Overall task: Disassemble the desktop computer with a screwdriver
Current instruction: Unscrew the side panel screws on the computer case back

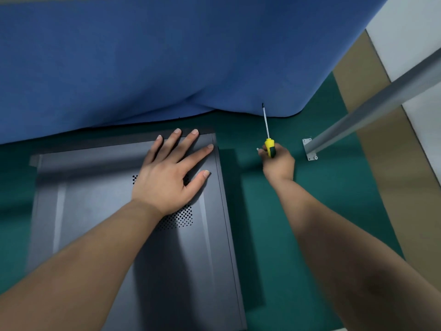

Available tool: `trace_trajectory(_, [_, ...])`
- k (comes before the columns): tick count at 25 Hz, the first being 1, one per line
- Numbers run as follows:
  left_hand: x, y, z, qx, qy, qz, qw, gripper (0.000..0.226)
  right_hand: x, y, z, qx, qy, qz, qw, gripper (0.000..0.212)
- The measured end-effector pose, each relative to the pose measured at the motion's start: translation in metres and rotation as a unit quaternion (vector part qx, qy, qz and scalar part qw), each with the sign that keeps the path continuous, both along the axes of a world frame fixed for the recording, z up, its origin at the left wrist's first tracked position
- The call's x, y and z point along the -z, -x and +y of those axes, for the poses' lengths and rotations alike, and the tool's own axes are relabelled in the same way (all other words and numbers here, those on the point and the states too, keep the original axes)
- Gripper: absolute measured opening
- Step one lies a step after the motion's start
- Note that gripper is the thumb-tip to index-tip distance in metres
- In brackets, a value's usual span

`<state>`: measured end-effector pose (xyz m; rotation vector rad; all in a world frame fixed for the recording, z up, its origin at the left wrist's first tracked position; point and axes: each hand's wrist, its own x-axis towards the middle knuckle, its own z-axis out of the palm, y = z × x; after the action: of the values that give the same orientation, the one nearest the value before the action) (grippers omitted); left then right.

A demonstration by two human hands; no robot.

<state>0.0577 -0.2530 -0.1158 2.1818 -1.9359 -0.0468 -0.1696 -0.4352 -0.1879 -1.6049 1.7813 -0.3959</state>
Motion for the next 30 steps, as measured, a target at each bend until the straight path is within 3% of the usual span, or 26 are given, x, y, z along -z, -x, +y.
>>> trace_trajectory(4, [-0.013,0.001,0.003,0.001,-0.024,0.035,0.999,0.054,-0.057,0.011,0.063,0.002,-0.007,-0.138,0.990,0.018])
trace_trajectory(6, [-0.024,0.006,0.007,-0.028,-0.043,0.120,0.991,0.052,-0.092,0.008,0.107,-0.007,-0.046,-0.226,0.973,0.020])
trace_trajectory(7, [-0.031,0.012,0.012,-0.059,-0.040,0.210,0.975,0.047,-0.108,0.006,0.131,-0.016,-0.062,-0.250,0.966,0.019])
trace_trajectory(8, [-0.041,0.021,0.023,-0.099,-0.026,0.336,0.936,0.042,-0.123,0.004,0.158,-0.029,-0.073,-0.262,0.962,0.018])
trace_trajectory(10, [-0.059,0.041,0.051,-0.167,0.031,0.596,0.785,0.034,-0.145,0.000,0.210,-0.062,-0.094,-0.274,0.955,0.017])
trace_trajectory(11, [-0.069,0.049,0.071,-0.184,0.056,0.674,0.713,0.029,-0.154,-0.002,0.238,-0.078,-0.106,-0.281,0.951,0.017])
trace_trajectory(13, [-0.082,0.058,0.122,-0.193,0.087,0.764,0.609,0.018,-0.165,-0.006,0.299,-0.099,-0.135,-0.294,0.941,0.015])
trace_trajectory(15, [-0.086,0.057,0.178,-0.208,0.107,0.798,0.555,0.012,-0.167,-0.011,0.356,-0.112,-0.160,-0.298,0.934,0.014])
trace_trajectory(24, [-0.052,0.044,0.375,-0.346,0.107,0.822,0.440,0.013,-0.124,-0.029,0.536,-0.183,-0.226,-0.218,0.932,0.020])
trace_trajectory(27, [-0.043,0.049,0.398,-0.372,0.090,0.816,0.434,0.008,-0.109,-0.028,0.558,-0.228,-0.217,-0.155,0.937,0.027])
trace_trajectory(30, [-0.039,0.054,0.398,-0.391,0.054,0.800,0.452,0.011,-0.103,-0.025,0.565,-0.231,-0.227,-0.146,0.935,0.021])
